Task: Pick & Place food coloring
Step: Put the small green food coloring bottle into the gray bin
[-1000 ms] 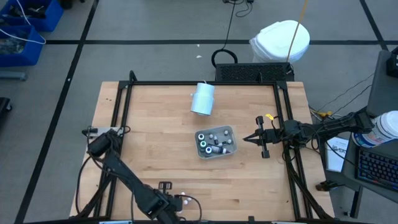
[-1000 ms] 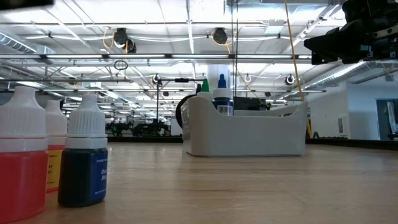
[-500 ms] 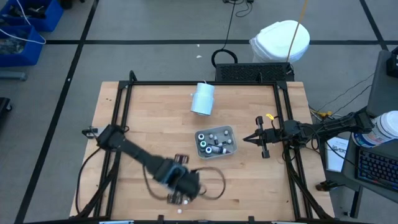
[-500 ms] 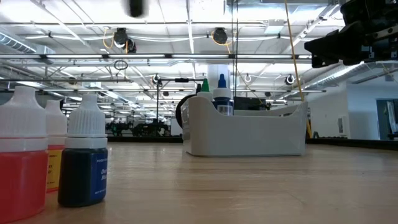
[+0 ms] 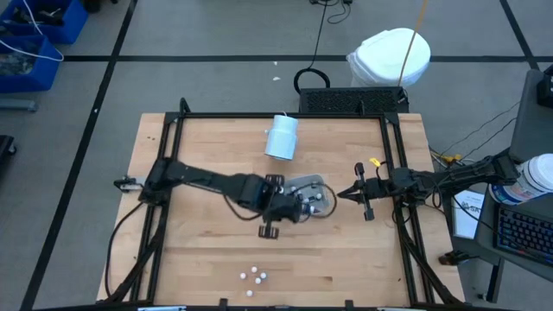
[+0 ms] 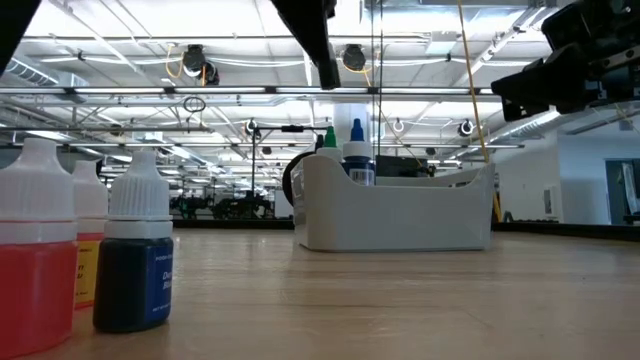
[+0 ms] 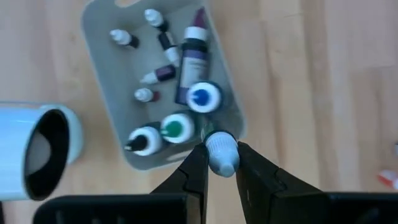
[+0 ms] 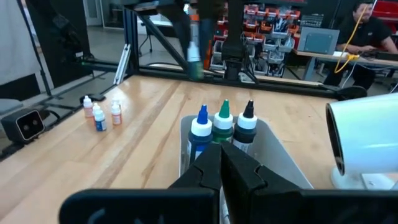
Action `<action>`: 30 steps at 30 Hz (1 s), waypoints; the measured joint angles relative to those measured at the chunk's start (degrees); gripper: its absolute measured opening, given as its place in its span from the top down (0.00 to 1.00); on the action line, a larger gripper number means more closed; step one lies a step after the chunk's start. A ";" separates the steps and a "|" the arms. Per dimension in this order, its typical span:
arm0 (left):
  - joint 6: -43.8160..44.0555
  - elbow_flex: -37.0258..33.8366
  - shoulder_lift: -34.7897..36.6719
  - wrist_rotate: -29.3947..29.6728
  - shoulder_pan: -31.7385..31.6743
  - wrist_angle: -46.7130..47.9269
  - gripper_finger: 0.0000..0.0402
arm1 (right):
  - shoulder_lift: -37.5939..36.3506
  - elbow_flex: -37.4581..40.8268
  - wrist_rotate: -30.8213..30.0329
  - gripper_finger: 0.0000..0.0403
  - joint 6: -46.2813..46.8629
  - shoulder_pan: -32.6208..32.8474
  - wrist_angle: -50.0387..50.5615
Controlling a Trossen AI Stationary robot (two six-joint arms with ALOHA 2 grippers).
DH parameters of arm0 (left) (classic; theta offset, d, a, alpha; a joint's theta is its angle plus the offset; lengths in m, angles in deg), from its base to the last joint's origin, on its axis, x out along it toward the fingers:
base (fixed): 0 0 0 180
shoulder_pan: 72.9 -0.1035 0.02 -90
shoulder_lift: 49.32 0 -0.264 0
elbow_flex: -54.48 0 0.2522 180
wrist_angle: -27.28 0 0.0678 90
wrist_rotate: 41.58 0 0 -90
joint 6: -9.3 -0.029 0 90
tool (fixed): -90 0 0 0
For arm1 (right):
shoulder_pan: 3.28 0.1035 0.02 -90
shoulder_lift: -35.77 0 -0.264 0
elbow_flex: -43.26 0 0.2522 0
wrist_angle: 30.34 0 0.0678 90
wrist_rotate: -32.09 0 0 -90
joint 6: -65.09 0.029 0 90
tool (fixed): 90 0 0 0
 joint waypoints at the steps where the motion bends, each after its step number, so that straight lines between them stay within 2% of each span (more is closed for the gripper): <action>1: -0.78 0.00 0.00 -0.04 -0.78 -0.18 0.85 | 0.00 0.00 0.00 1.00 0.25 0.00 0.00; 8: -5.69 0.00 0.00 0.34 -5.51 -8.20 0.83 | 0.00 0.00 0.17 1.00 1.56 0.00 0.03; 16: -10.92 0.00 0.00 0.33 -10.53 -12.25 0.85 | 0.00 0.00 0.22 1.00 0.89 0.00 -0.07; 20: -12.94 0.00 -0.04 -4.36 -12.99 -17.28 0.85 | 0.00 0.00 0.20 1.00 -0.53 0.00 -0.69; 26: -14.90 0.27 -3.62 -7.35 -13.85 -19.53 0.85 | -0.04 0.00 0.21 1.00 -1.95 0.02 -1.20; 30: -15.36 4.78 -8.58 -7.59 -13.89 -18.73 0.85 | -0.04 0.00 0.18 1.00 -3.93 0.00 -2.42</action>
